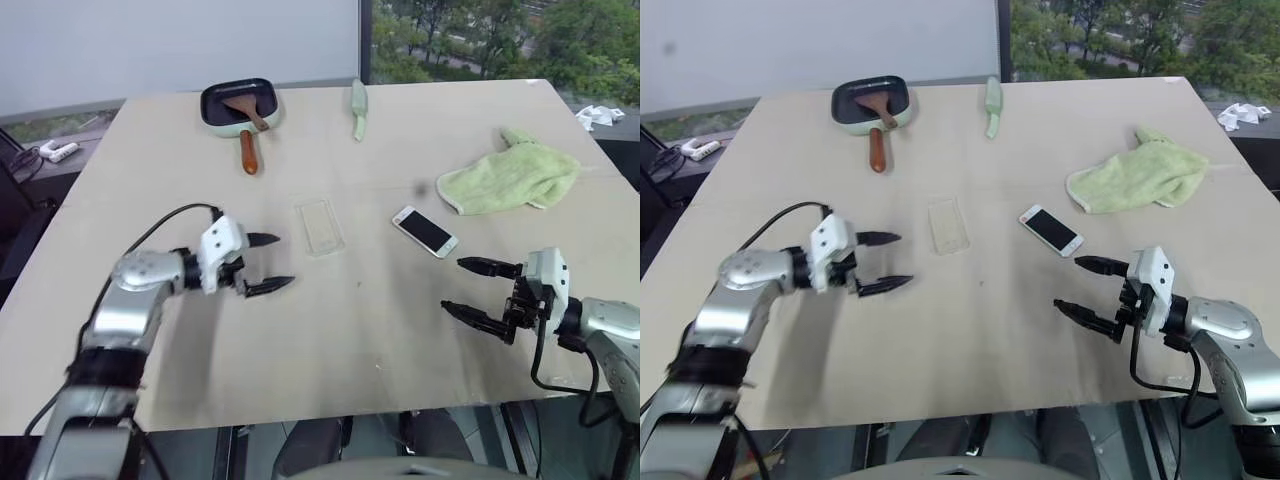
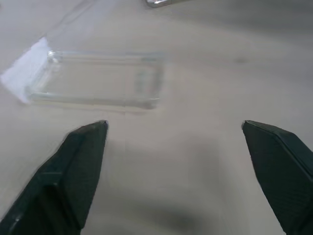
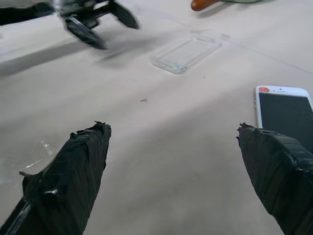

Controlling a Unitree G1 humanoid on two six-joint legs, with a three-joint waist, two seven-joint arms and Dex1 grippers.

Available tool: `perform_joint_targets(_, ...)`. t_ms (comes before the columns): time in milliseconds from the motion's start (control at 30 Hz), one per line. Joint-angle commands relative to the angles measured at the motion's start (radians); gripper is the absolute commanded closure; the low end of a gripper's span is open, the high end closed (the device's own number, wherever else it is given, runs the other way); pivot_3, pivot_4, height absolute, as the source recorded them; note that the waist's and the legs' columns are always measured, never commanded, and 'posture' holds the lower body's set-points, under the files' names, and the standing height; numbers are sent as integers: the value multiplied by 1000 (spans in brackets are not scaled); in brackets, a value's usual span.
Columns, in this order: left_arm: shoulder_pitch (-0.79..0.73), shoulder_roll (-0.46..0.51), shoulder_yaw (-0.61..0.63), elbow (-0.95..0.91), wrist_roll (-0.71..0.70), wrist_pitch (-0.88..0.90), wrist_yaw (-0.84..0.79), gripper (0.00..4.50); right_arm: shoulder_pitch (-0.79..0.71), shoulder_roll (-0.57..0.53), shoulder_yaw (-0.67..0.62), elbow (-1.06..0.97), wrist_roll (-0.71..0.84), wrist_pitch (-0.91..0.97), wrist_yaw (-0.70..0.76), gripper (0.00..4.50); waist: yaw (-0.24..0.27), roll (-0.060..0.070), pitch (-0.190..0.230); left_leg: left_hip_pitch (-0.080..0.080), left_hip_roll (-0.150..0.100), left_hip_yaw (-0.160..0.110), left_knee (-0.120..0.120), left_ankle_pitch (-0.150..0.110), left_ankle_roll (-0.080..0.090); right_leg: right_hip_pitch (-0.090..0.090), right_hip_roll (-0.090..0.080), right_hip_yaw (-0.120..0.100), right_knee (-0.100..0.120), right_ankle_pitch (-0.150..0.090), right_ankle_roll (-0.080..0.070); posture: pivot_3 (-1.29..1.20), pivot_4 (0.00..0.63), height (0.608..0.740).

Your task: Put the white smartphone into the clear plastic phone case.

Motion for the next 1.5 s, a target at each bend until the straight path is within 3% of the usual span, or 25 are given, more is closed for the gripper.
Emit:
perform_joint_targets(33, -200, -37, -70, 318, 107, -184, -90, 15, 27, 5, -25, -82, 3, 6, -52, 0, -2, 0, 0, -3, 0, 0, 0, 0, 0, -3, 0, -1, 0, 0, 0, 0, 150, 740)
perform_joint_targets(233, -484, -99, -152, 727, 280, -375, -64, 15, 99, 10, -63, -145, 6, 9, -107, 0, -28, -5, 3, -5, -1, 1, 1, 0, 0, -5, -1, -2, 0, 0, 1, 0, 150, 740)
perform_joint_targets(500, -571, -151, -239, 858, 445, -464, -119, 15, 154, 13, -95, -185, 7, 10, -159, 0, -29, -7, 2, -2, -1, 2, 3, 0, 0, -3, 1, -1, 5, 1, 2, 0, 150, 740)
perform_joint_targets(600, -573, -159, -248, 865, 472, -470, -155, 789, 161, 7, -107, -176, 8, 7, -156, 0, -29, -7, 2, -2, -1, 2, 3, 0, 0, -3, 2, -1, 5, 1, 2, 0, 150, 740)
perform_joint_targets(800, -562, -159, -246, 868, 492, -469, -171, 3754, 141, 7, -100, -164, 7, 12, -151, 0, -25, -6, 0, 1, -1, 2, 4, 0, 1, 0, 5, 0, 6, 1, 2, 0, 150, 740)
perform_joint_targets(867, -559, -156, -240, 868, 490, -466, -171, 4459, 131, 5, -97, -155, 5, 12, -147, 0, -26, -6, 0, 2, -1, 2, 4, 0, 1, 2, 5, 0, 6, 1, 3, 0, 150, 740)
perform_joint_targets(1267, -531, -174, -121, 791, 358, -391, -310, 4459, 97, 1, -75, -122, 0, 8, -117, 0, -35, -7, 0, 1, -1, 2, 5, 0, 1, 1, 5, 0, 5, 2, 3, 0, 150, 740)
perform_joint_targets(1500, -433, -195, -90, 513, 234, -208, -349, 4459, 91, -3, -72, -114, 0, 9, -100, 0, -42, -7, 0, -1, 0, 1, 7, 0, 1, 0, 3, 0, 5, 2, 3, 0, 150, 740)
